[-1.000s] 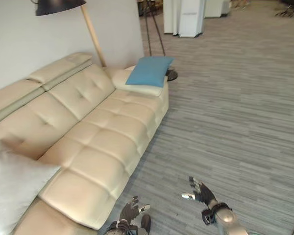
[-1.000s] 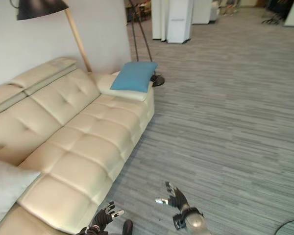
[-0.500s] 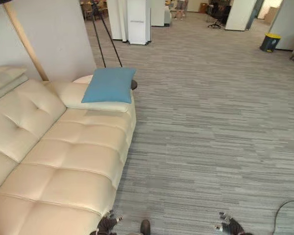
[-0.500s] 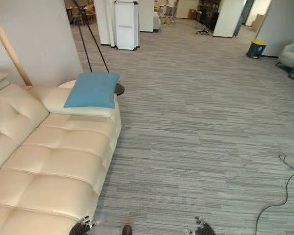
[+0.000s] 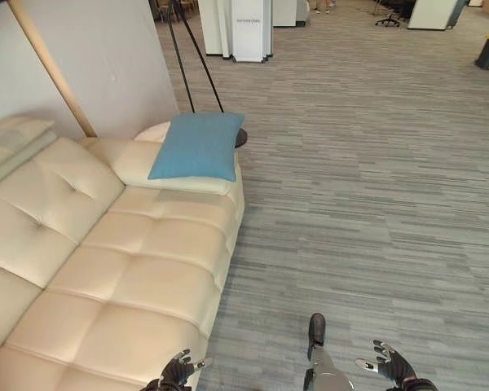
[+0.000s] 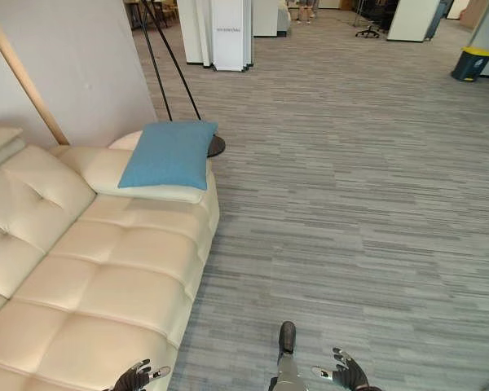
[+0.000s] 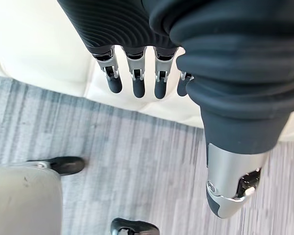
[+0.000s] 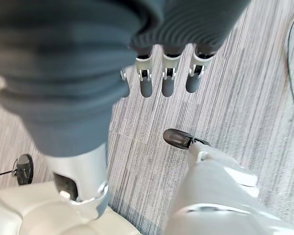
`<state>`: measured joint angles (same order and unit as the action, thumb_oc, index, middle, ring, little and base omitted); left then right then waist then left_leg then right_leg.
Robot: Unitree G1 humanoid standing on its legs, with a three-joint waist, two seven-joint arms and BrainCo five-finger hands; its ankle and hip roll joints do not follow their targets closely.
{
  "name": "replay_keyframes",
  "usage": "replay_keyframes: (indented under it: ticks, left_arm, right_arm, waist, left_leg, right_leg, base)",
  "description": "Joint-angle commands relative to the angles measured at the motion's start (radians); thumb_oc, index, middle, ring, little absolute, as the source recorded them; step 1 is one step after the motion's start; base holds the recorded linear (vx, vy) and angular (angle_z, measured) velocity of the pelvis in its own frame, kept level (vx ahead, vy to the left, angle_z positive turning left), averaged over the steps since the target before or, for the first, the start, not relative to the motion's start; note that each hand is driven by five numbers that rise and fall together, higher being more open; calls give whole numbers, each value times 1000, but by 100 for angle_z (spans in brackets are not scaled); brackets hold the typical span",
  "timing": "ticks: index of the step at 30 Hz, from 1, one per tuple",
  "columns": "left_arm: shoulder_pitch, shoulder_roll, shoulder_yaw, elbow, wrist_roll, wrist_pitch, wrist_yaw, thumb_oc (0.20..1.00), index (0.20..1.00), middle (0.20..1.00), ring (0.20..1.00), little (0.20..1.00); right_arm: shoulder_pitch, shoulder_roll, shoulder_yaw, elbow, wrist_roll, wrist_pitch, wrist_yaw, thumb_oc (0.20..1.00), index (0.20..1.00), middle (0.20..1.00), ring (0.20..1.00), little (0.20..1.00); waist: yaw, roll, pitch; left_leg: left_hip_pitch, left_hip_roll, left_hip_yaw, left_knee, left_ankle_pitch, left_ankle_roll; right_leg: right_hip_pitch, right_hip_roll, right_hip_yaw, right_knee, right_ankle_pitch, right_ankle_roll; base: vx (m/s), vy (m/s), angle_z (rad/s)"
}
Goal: Pick up all the scattered cushions and arrange them neatly on the sofa.
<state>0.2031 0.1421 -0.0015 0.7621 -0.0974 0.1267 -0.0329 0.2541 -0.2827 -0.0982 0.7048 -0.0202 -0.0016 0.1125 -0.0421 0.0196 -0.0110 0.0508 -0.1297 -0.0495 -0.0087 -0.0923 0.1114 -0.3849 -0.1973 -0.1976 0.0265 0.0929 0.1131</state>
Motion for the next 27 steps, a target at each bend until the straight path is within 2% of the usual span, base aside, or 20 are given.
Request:
replay_keyframes:
  ticks: [1,3,4,5,6,8,9,10,11,12,13,15,17,19,20,21,22,25,26,27]
  left_arm:
    - [30,16,-5,-46,23,-24,2,1000,1000,1000,1000,1000]
    - [51,4,-1,-47,23,-29,6,1000,1000,1000,1000,1000]
    - [51,5,-1,-47,23,-29,6,1000,1000,1000,1000,1000]
    - [50,-6,-7,-49,26,-38,4,1000,1000,1000,1000,1000]
    - [36,-10,-13,-29,31,-51,7,1000,1000,1000,1000,1000]
    - [5,-6,-14,-2,47,-63,11,1000,1000,1000,1000,1000]
    - [-5,-6,-17,14,47,-67,8,1000,1000,1000,1000,1000]
    - [3,-7,-9,9,41,-69,7,1000,1000,1000,1000,1000]
    - [15,-7,-5,2,36,-68,7,1000,1000,1000,1000,1000]
    - [15,-7,-5,2,36,-68,7,1000,1000,1000,1000,1000]
    - [26,-7,-2,-8,29,-68,10,1000,1000,1000,1000,1000]
    - [31,-7,1,-15,21,-71,11,1000,1000,1000,1000,1000]
    - [26,-8,1,-24,17,-67,16,1000,1000,1000,1000,1000]
    - [30,-2,10,-32,15,-65,22,1000,1000,1000,1000,1000]
    - [55,1,25,-32,14,-65,23,1000,1000,1000,1000,1000]
    - [54,5,23,-29,15,-64,25,1000,1000,1000,1000,1000]
    - [67,4,38,-36,11,-60,32,1000,1000,1000,1000,1000]
    - [74,-9,20,-58,7,-65,30,1000,1000,1000,1000,1000]
    - [61,-25,26,-85,-8,-62,44,1000,1000,1000,1000,1000]
    - [58,-30,21,-89,-8,-64,48,1000,1000,1000,1000,1000]
  right_arm:
    - [16,-47,-2,-42,14,-75,-12,1000,1000,1000,1000,1000]
    - [5,-39,16,-24,18,-87,-6,1000,1000,1000,1000,1000]
    - [5,-38,17,-24,18,-87,-6,1000,1000,1000,1000,1000]
    - [-14,-36,30,-22,28,-88,-6,1000,1000,1000,1000,1000]
    - [-38,-33,44,-17,31,-85,-12,1000,1000,1000,1000,1000]
    - [-66,-11,75,-10,25,-77,-23,1000,1000,1000,1000,1000]
    - [-69,-5,83,-7,17,-70,-29,1000,1000,1000,1000,1000]
    - [-68,8,90,-8,10,-65,-36,1000,1000,1000,1000,1000]
    - [-71,10,94,-8,8,-66,-40,1000,1000,1000,1000,1000]
    - [-71,11,94,-8,8,-66,-40,1000,1000,1000,1000,1000]
    - [-80,7,101,-1,5,-68,-41,1000,1000,1000,1000,1000]
    - [-96,-2,112,2,6,-70,-37,1000,1000,1000,1000,1000]
    - [-108,1,122,3,12,-72,-35,1000,1000,1000,1000,1000]
    - [-111,15,133,-1,12,-71,-37,1000,1000,1000,1000,1000]
    - [-105,22,139,-4,2,-67,-26,1000,1000,1000,1000,1000]
    - [-93,32,139,-4,-1,-70,-30,1000,1000,1000,1000,1000]
    - [-80,43,132,8,-5,-74,-34,1000,1000,1000,1000,1000]
    - [-63,51,124,-4,0,-78,-16,1000,1000,1000,1000,1000]
    - [-57,52,118,-21,-1,-73,-15,1000,1000,1000,1000,1000]
    - [-56,51,118,-26,2,-73,-15,1000,1000,1000,1000,1000]
  waist:
    - [-42,-6,-46]
    - [-47,14,-45]
    - [-48,10,-47]
    - [-41,4,-29]
    - [-30,-10,-16]
    - [-11,-33,-6]
    - [7,-36,-1]
    - [31,-43,-1]
    - [48,-39,1]
    - [46,-43,0]
    - [64,-33,3]
    - [86,-6,-5]
    - [104,-1,14]
    - [105,7,15]
    - [114,10,9]
    - [115,21,4]
    - [134,1,-19]
    - [143,-13,-26]
    - [130,0,-26]
    - [125,5,-26]
  left_leg:
    - [210,79,-42,91,-60,-81]
    - [148,89,-23,357,59,-156]
    - [144,85,-24,356,63,-155]
    - [19,61,-25,649,178,-212]
    - [-57,35,-31,798,199,-217]
    - [-197,41,5,913,147,-195]
    - [-258,55,13,906,107,-185]
    - [-334,81,48,776,61,-168]
    - [-338,99,68,673,37,-159]
    - [-336,95,69,666,42,-159]
    - [-349,119,84,470,55,-153]
    - [-334,172,90,134,153,-162]
    - [-361,225,177,-76,222,-191]
    - [-404,286,291,-79,229,-192]
    - [-351,297,334,-79,219,-186]
    - [-326,296,354,-79,274,-166]
    - [-290,239,323,-69,319,-121]
    - [-247,176,271,-48,289,-62]
    - [-186,153,219,-78,254,-48]
    - [-175,153,202,-79,245,-48]
  right_leg:
    - [140,61,-20,-114,129,-59]
    - [198,95,1,-77,84,-92]
    - [195,91,1,-77,85,-91]
    - [243,98,23,-46,34,-111]
    - [268,93,36,-32,9,-124]
    - [305,91,48,-21,-40,-134]
    - [339,101,51,-28,-59,-139]
    - [397,110,46,-49,-83,-140]
    - [421,121,48,-61,-96,-139]
    - [420,117,47,-62,-96,-138]
    - [450,134,55,-72,-111,-136]
    - [497,164,39,-94,-140,-131]
    - [591,171,28,-112,-199,-118]
    - [638,176,26,-100,-236,-103]
    - [650,175,38,-74,-258,-85]
    - [666,182,34,-44,-271,-78]
    - [652,152,17,100,-246,-16]
    - [533,101,24,430,-67,59]
    - [382,93,46,576,-36,35]
    - [342,90,43,567,-59,24]
  base:
    - [643,-249,67]
    - [531,-189,47]
    - [456,-172,34]
    - [403,-148,15]
    - [543,-215,3]
    - [412,-174,-23]
    - [627,-178,-19]
    - [706,-145,-14]
    - [523,-92,5]
    - [410,-11,-2]
    - [418,40,-17]
    - [603,80,-39]
    - [581,104,-28]
    - [532,147,-12]
    - [549,180,-41]
    - [728,303,-41]
    - [661,334,21]
    - [523,293,126]
    - [447,193,95]
    - [670,124,88]
